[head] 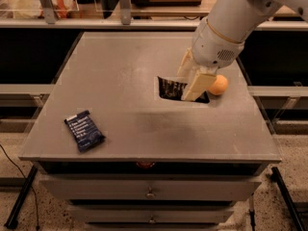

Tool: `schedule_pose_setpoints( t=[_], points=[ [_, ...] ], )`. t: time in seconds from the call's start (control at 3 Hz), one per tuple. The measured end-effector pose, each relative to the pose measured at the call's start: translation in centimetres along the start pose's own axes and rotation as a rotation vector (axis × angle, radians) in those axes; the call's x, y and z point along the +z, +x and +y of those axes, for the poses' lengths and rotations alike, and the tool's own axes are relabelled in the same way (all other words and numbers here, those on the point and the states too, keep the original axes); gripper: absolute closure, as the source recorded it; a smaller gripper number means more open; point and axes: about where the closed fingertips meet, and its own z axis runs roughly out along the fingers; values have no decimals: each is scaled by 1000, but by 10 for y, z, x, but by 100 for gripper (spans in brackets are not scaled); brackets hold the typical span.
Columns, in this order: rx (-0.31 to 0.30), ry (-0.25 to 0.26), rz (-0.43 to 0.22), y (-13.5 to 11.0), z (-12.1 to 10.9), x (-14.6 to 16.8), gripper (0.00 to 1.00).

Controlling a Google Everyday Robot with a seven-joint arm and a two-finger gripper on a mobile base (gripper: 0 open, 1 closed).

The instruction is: Move rxbar chocolate near rxbar blueberry

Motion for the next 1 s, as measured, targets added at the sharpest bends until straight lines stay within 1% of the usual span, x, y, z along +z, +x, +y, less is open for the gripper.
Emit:
schedule_pose_setpoints(
  t=[0.33,0.67,1.0],
  points=[
    [-114,-41,-69,-50,-6,25,100],
    [-198,-82,-136,-93,-13,51,100],
    [-274,-112,-195,-134,-14,69,100]
  ],
)
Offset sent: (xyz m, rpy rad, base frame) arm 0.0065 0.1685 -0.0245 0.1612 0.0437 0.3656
